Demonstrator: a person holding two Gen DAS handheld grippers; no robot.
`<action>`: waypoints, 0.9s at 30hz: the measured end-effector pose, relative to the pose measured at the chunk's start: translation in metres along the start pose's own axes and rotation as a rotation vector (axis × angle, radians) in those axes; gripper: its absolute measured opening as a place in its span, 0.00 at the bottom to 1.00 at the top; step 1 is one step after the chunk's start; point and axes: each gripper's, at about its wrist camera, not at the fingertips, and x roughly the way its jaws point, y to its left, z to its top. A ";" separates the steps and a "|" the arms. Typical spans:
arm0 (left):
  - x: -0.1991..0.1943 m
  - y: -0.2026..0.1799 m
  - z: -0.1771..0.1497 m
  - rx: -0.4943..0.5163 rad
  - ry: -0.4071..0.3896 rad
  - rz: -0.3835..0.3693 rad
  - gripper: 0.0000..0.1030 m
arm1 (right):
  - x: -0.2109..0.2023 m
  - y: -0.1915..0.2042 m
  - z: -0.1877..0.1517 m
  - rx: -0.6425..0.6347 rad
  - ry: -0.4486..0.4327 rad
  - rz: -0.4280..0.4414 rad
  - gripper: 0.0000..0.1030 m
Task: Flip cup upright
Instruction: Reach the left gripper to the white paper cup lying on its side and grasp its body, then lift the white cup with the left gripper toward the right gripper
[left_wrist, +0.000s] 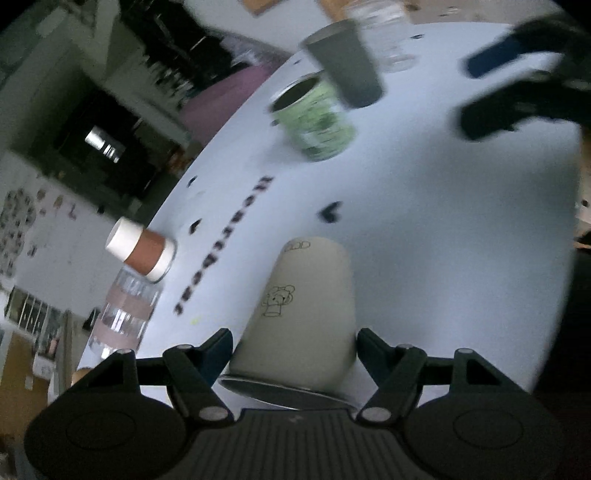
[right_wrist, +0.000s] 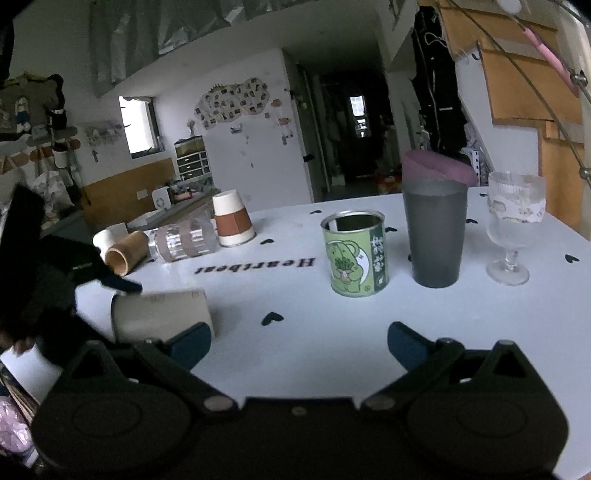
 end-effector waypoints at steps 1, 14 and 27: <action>-0.006 -0.007 -0.001 0.018 -0.009 -0.006 0.72 | -0.001 0.002 0.001 0.001 0.002 0.004 1.00; -0.019 -0.041 -0.011 0.059 -0.084 0.053 0.92 | 0.045 0.019 0.031 0.033 0.109 0.051 1.00; -0.027 -0.024 -0.054 -0.339 -0.141 0.081 0.93 | 0.119 0.041 0.028 -0.020 0.277 -0.002 1.00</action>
